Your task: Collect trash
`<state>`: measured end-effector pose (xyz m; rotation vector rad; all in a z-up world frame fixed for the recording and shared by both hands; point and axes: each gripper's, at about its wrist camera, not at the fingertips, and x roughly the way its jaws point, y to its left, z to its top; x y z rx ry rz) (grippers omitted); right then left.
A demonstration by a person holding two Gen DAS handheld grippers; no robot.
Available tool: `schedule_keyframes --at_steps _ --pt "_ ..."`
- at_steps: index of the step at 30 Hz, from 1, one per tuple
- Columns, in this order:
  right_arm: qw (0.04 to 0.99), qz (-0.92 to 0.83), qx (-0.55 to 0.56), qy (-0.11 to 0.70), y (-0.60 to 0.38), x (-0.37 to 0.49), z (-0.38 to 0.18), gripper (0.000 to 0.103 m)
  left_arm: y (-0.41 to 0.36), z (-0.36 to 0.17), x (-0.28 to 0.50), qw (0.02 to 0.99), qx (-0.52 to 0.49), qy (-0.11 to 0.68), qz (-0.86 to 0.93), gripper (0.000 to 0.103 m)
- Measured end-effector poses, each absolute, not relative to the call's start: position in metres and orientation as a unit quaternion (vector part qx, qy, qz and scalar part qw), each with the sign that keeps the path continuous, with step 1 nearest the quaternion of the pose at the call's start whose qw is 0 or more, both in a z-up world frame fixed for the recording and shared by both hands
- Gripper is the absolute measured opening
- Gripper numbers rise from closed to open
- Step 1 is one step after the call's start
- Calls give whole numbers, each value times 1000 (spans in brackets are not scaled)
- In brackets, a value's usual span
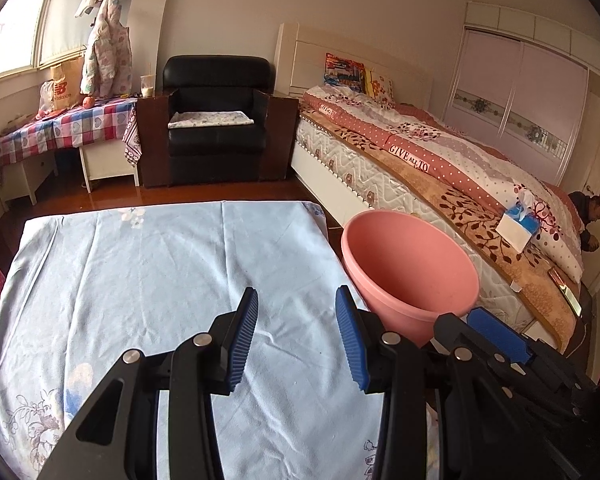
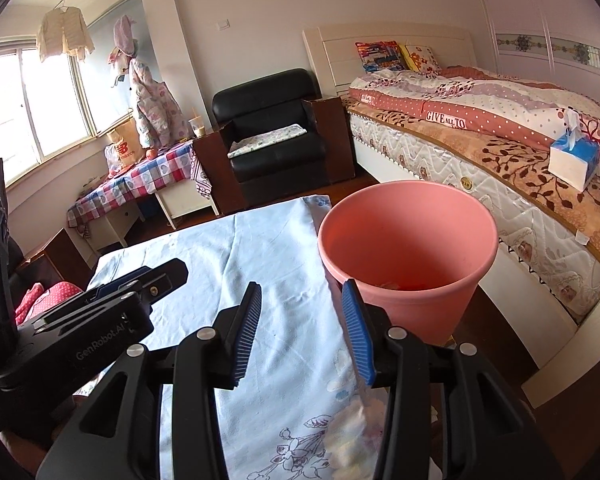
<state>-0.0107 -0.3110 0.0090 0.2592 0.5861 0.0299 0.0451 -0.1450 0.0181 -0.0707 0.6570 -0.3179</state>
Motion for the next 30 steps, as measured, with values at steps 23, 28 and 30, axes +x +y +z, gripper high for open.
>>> schedule_keyframes --at_steps 23,28,30 --pt "950 21 120 288 -305 -20 12 44 -144 25 35 935 -36 313 -159 40" --pt "950 21 122 287 -304 -22 12 44 -148 26 34 936 -31 311 -161 40" --pt "950 21 122 287 -304 -22 12 44 -148 25 34 936 -31 311 -161 40"
